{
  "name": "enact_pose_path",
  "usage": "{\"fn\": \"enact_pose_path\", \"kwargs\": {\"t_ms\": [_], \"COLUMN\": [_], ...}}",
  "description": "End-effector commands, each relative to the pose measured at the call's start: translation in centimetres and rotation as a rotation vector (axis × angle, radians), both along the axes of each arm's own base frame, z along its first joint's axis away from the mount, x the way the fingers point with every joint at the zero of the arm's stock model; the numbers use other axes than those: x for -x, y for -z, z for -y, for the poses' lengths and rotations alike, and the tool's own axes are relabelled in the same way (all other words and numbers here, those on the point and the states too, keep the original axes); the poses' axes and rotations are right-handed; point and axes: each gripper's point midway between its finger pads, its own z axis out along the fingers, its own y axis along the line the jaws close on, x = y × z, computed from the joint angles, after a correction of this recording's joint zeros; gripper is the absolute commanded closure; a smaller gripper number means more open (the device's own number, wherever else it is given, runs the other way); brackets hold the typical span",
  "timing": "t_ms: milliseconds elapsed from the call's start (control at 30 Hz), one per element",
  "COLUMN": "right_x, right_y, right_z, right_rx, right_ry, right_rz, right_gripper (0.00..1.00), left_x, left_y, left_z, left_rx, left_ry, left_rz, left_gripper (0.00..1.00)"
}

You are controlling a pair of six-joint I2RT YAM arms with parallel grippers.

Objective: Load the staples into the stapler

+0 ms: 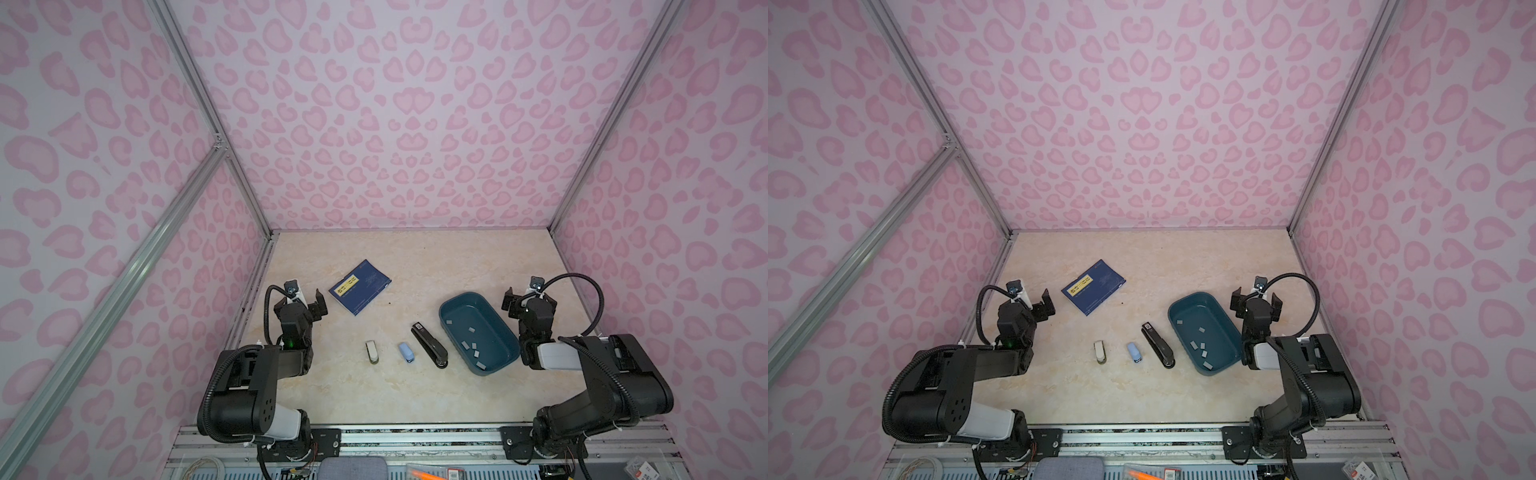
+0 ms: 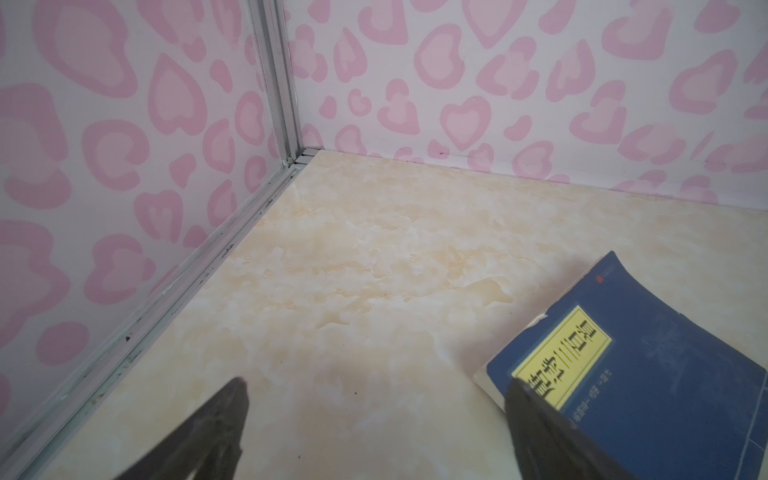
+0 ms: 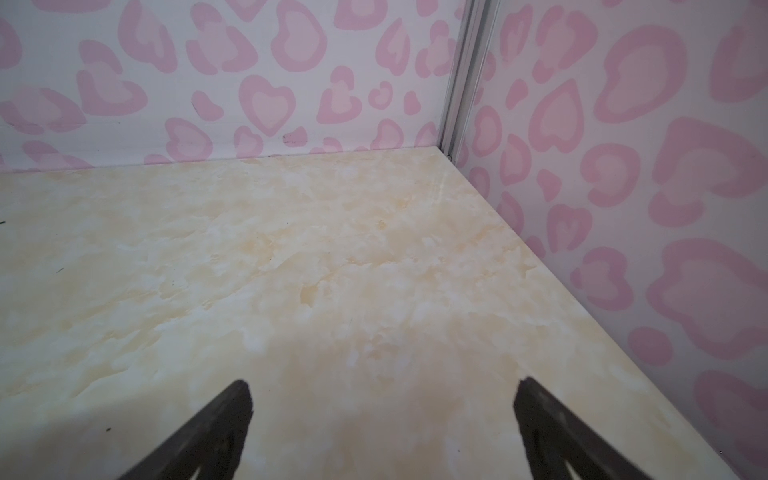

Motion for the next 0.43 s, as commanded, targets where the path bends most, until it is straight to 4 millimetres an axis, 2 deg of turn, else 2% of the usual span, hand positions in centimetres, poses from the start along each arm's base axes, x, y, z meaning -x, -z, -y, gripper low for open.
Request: {"fn": "enact_pose_path", "kwargs": {"t_ms": [0, 400], "right_x": [0.06, 0.05], "right_y": [0.00, 0.00], "right_z": [0.24, 0.18], "right_rx": [0.006, 0.007], "right_ry": [0.015, 0.012], "right_rz": [-0.004, -0.003], "right_gripper": [0.00, 0.00], "left_x": [-0.27, -0.28], "left_y": [-0.55, -0.57], "left_z": [0.06, 0.05], "left_rx": [-0.004, -0.004], "left_ry": [0.006, 0.005], "left_rz": [0.019, 0.020], "left_gripper": [0.03, 0.03]}}
